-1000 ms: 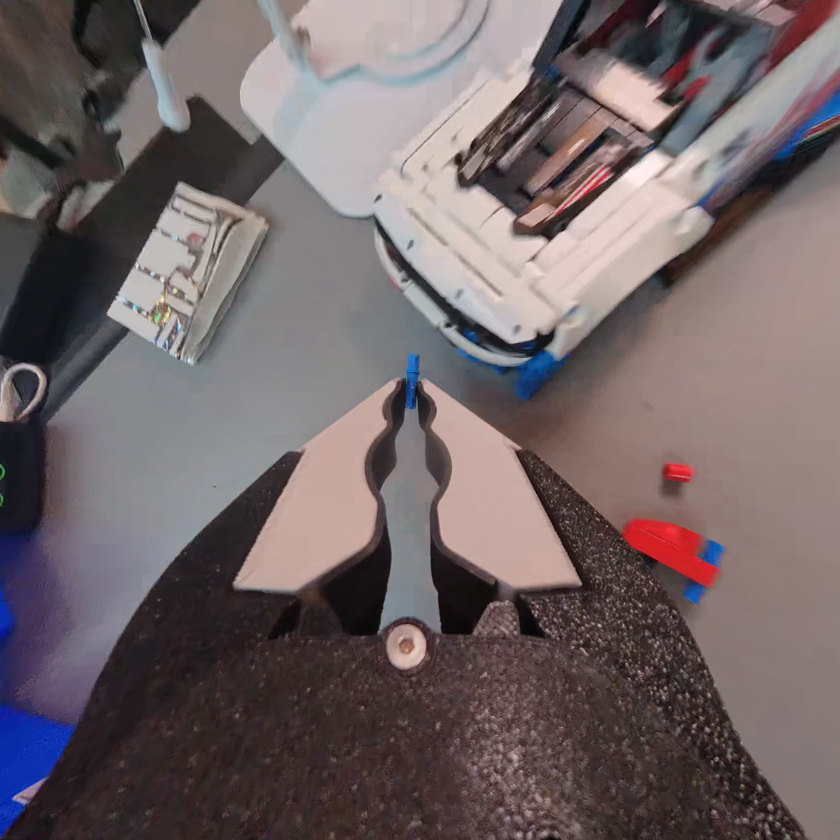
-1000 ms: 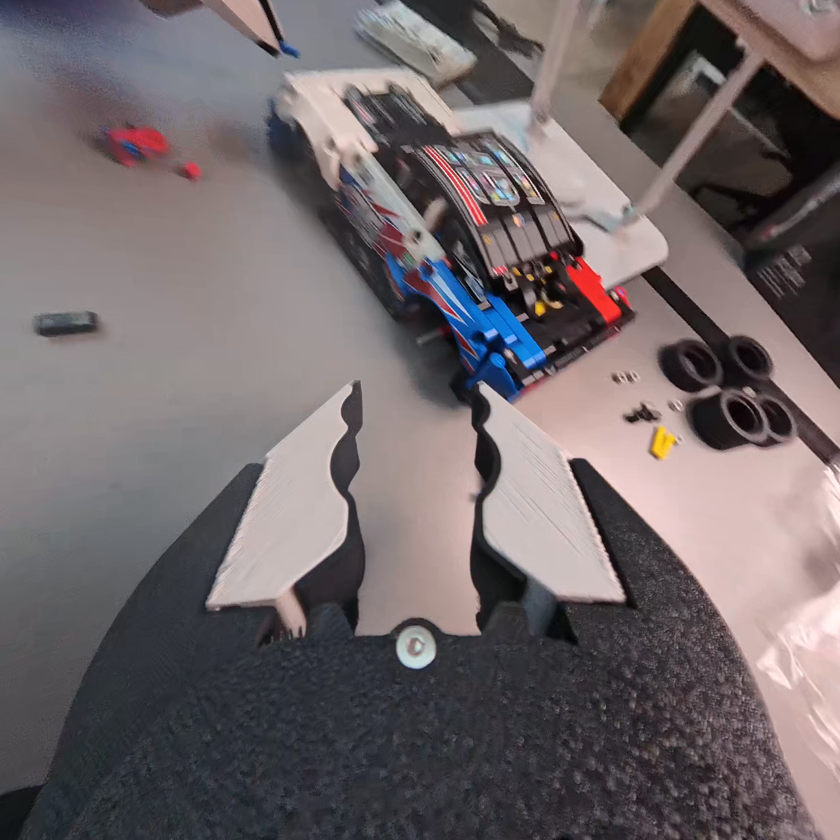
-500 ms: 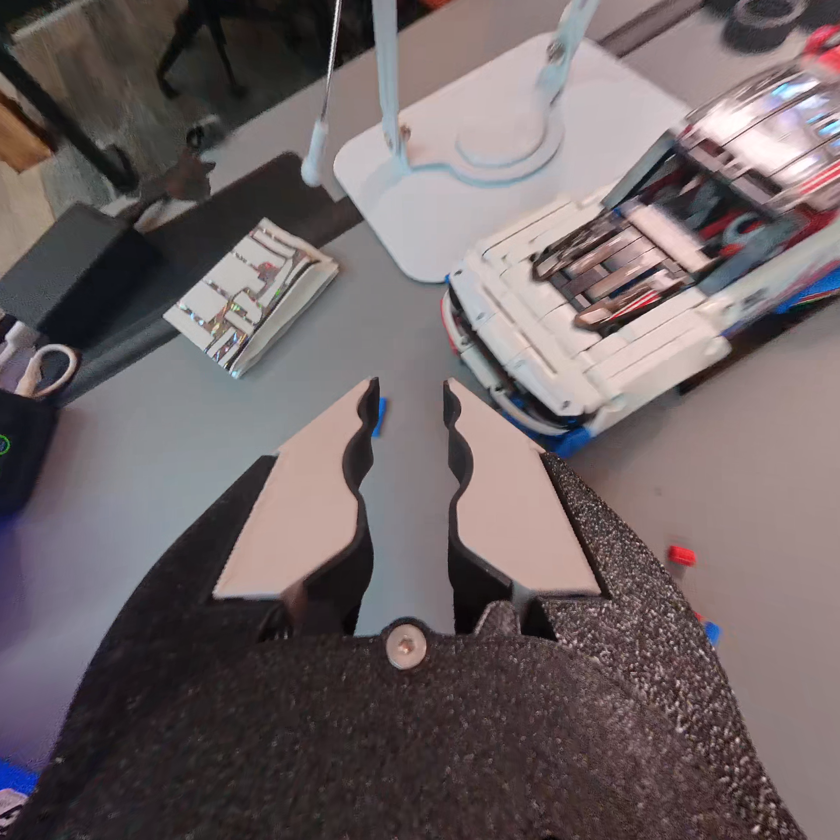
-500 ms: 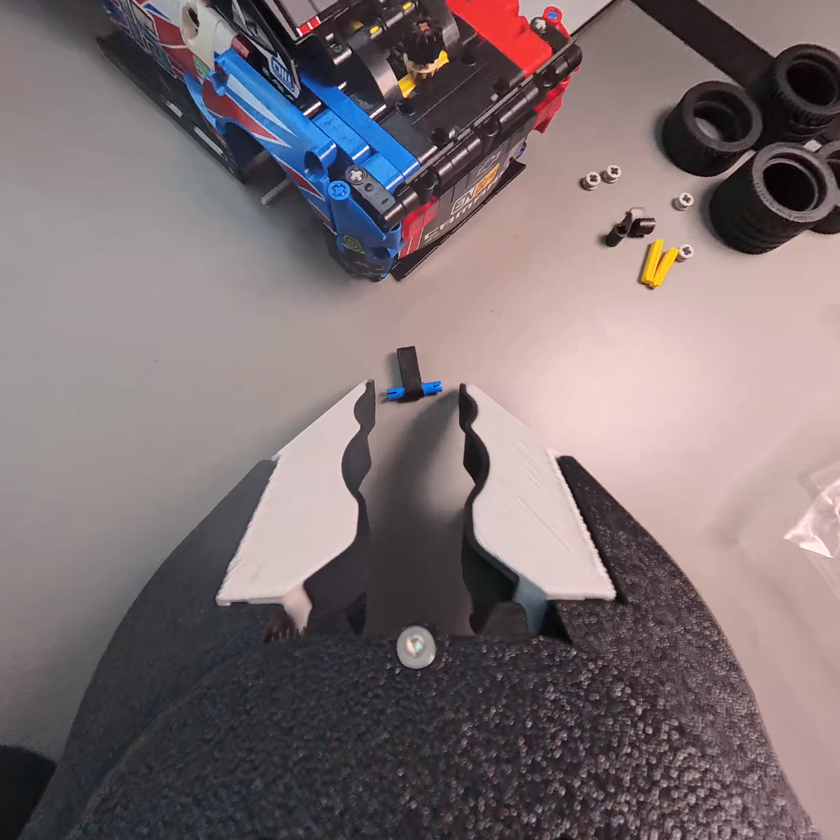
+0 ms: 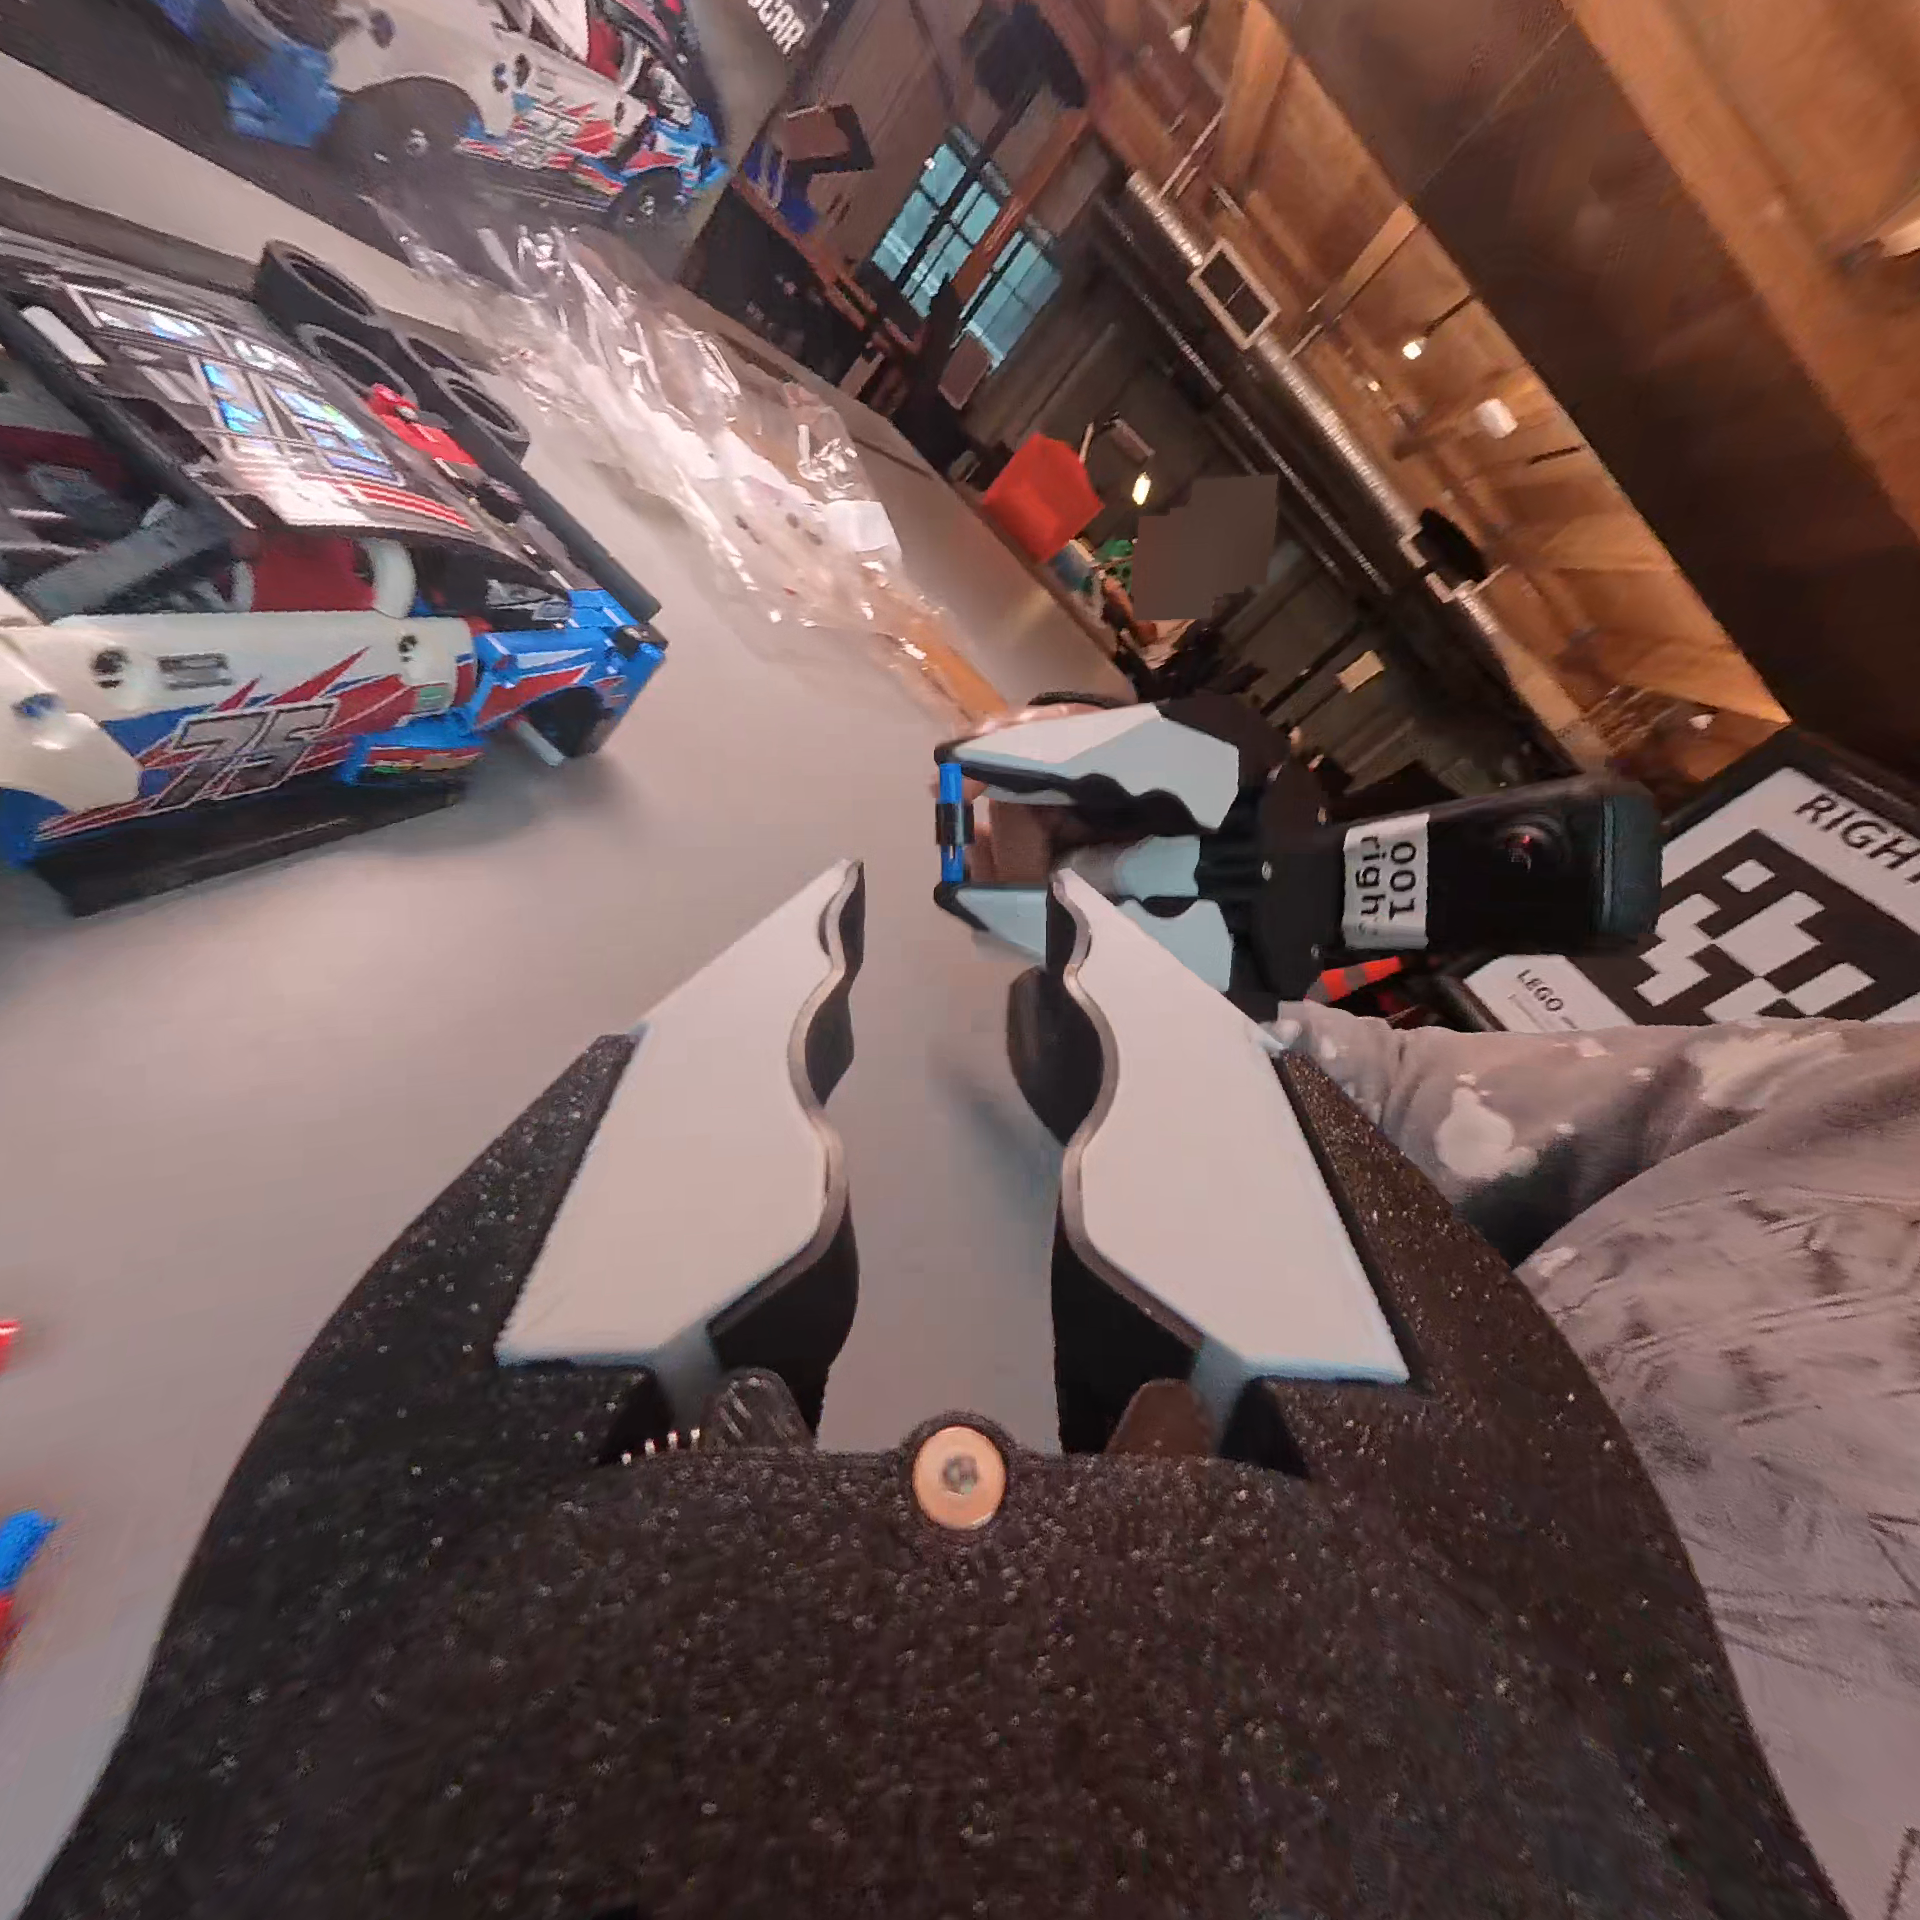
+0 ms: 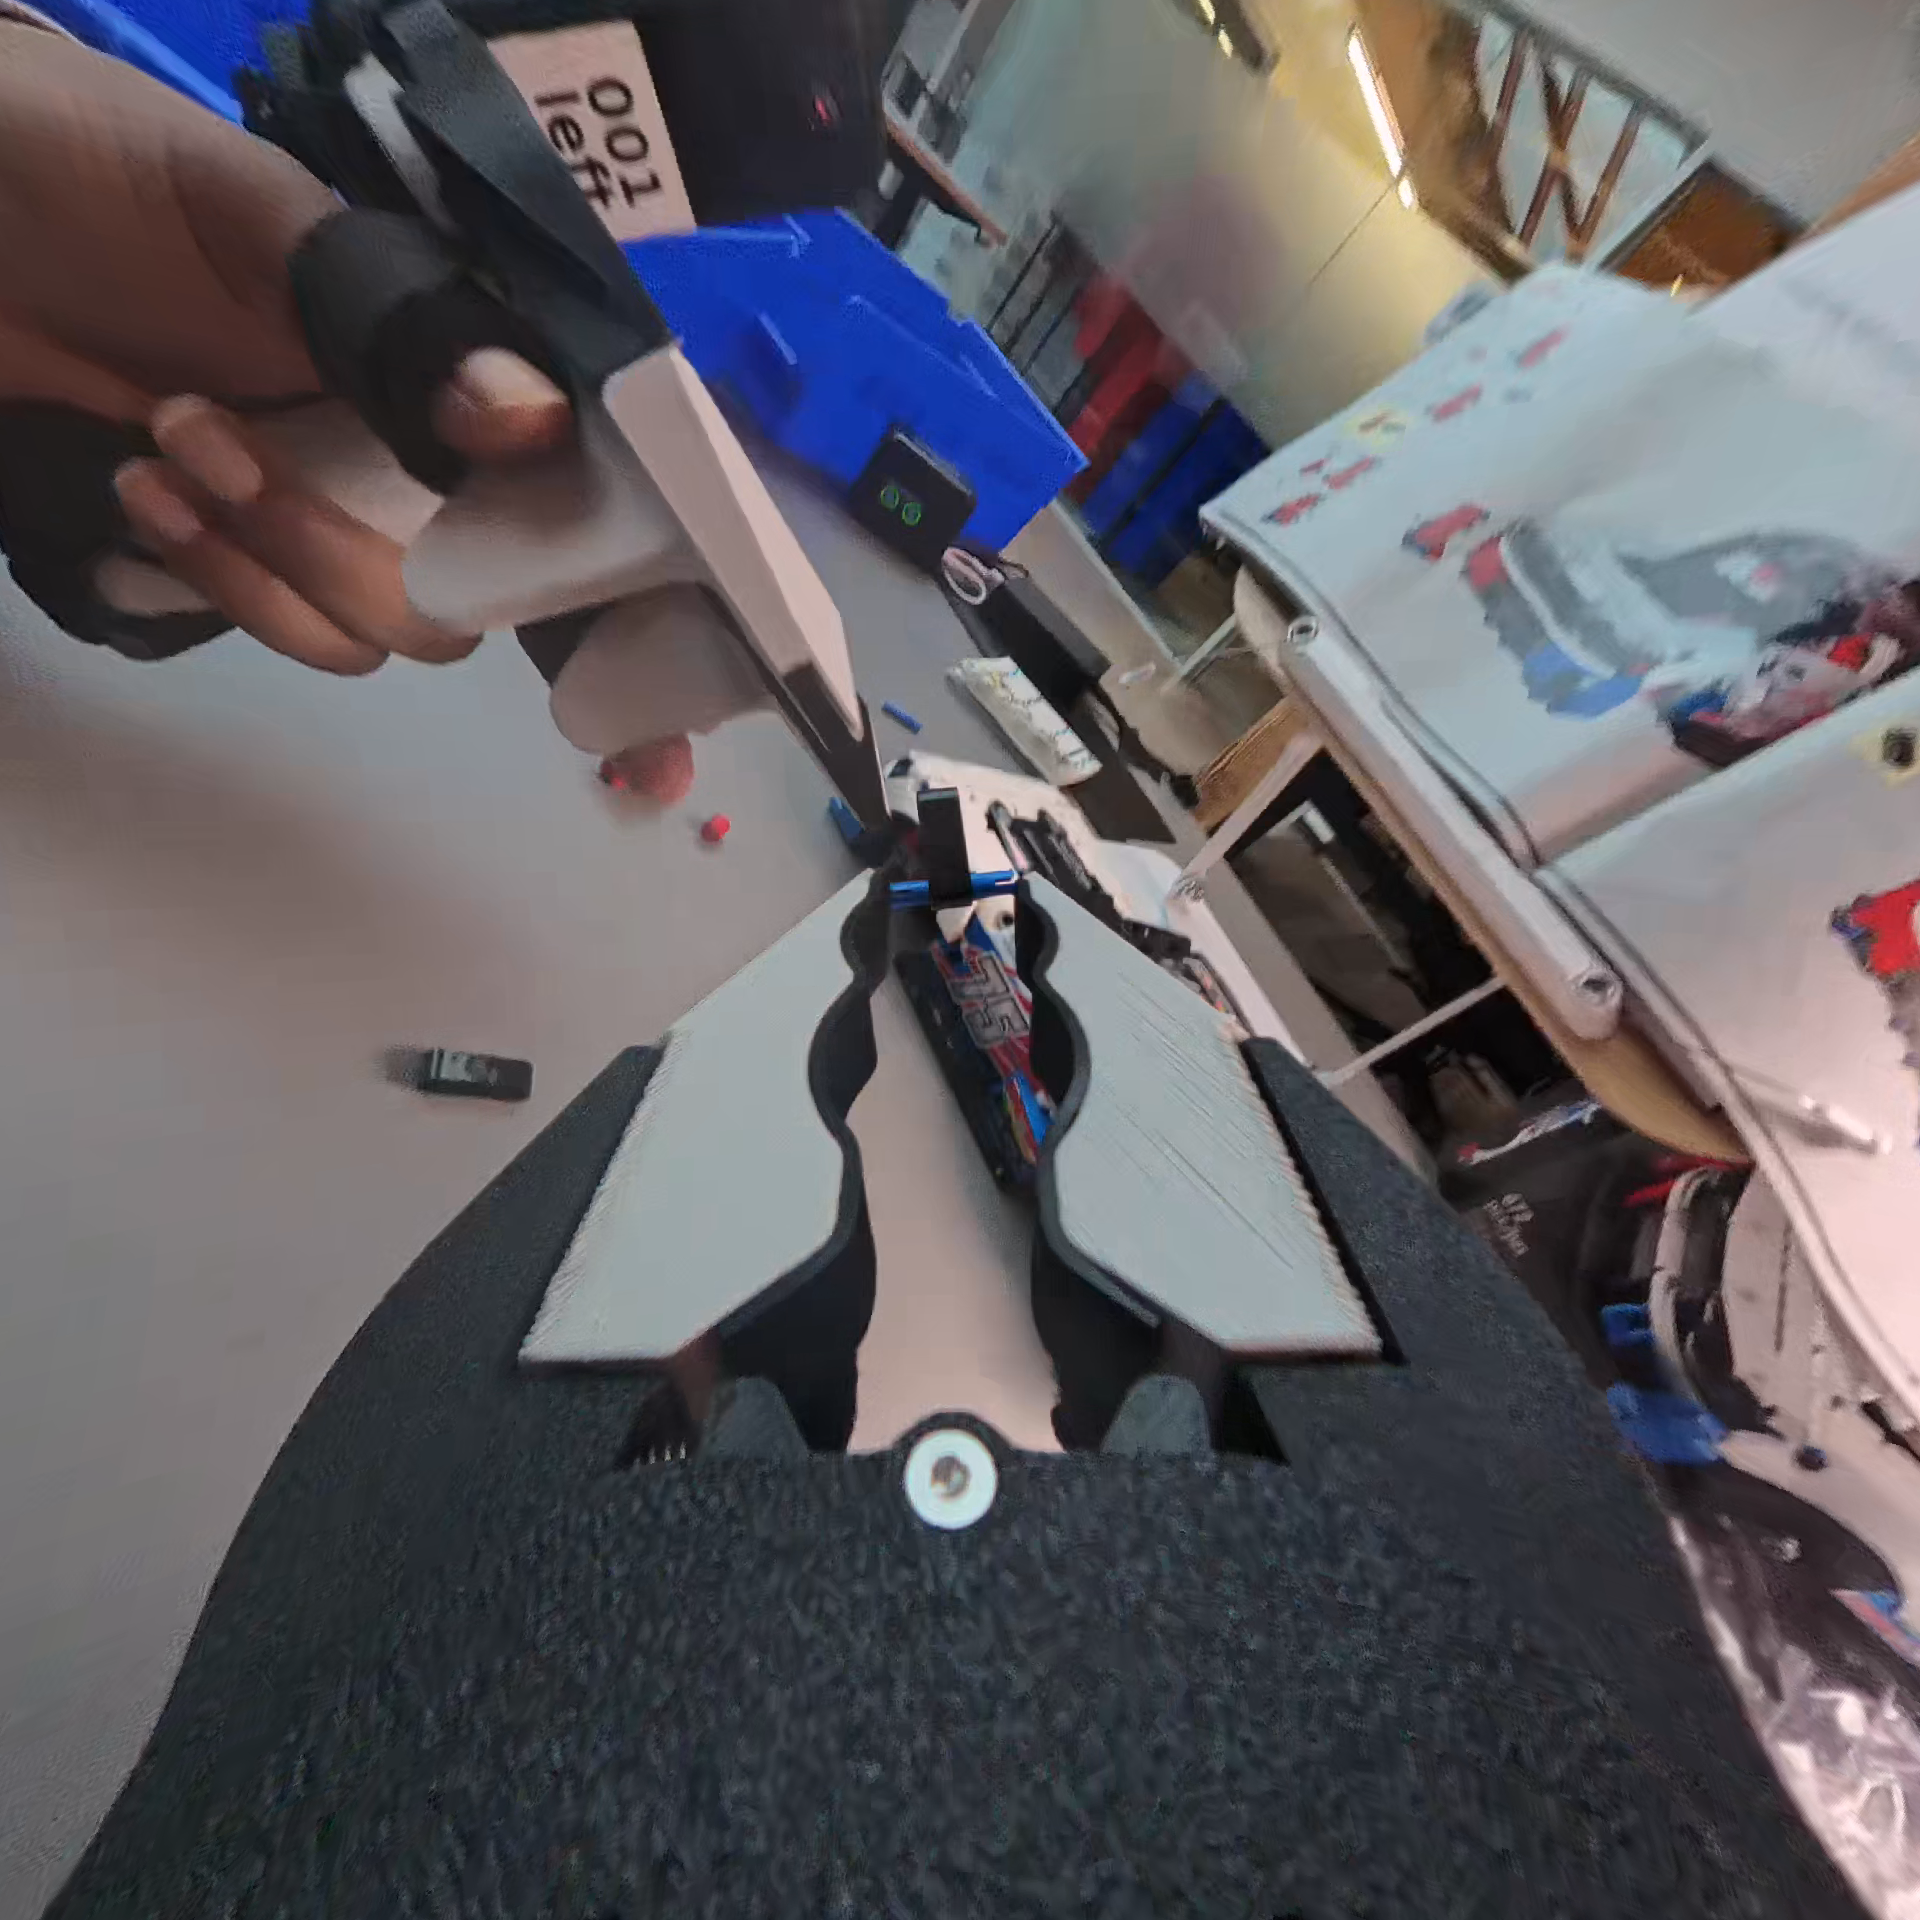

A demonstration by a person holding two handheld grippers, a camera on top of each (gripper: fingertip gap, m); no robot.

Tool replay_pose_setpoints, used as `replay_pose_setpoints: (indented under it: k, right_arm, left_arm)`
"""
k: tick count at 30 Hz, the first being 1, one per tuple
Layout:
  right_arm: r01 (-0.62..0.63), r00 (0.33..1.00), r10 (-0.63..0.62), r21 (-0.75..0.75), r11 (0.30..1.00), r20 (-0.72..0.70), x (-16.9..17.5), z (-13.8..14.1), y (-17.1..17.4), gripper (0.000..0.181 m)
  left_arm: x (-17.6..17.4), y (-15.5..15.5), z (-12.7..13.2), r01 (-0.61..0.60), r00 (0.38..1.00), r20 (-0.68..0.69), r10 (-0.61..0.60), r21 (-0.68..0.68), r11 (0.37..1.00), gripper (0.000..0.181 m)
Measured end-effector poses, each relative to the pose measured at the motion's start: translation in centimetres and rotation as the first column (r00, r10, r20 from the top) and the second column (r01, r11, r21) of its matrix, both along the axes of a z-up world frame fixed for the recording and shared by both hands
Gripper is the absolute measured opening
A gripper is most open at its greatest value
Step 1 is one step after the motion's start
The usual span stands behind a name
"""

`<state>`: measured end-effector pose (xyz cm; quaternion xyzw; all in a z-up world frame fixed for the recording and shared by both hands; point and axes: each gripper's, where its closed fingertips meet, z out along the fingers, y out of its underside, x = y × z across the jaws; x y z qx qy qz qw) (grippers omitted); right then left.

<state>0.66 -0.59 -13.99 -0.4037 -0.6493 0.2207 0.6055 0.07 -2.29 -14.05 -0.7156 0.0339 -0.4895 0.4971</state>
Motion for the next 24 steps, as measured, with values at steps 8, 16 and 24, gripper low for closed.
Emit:
replay_pose_setpoints:
  k: [8,16,24]
  right_arm:
    - [0.054,0.992,-0.032,0.179,0.982,-0.124,-1.3,1.7,-2.7,0.022]
    - [-0.006,0.991,0.024,0.137,0.991,-0.133,-0.7,1.6,-2.9,0.015]
    - [-0.151,0.981,0.143,-0.053,0.987,-0.135,-0.3,1.5,-3.8,0.009]
  left_arm:
    - [0.3,-1.1,1.1,0.030,0.996,-0.092,-0.019,0.122,0.992,0.006]
    - [-0.1,-1.4,1.1,0.032,0.959,-0.282,0.036,0.235,0.971,0.003]
    - [0.1,-2.5,0.7,0.137,0.911,-0.413,-0.009,0.282,0.950,0.002]
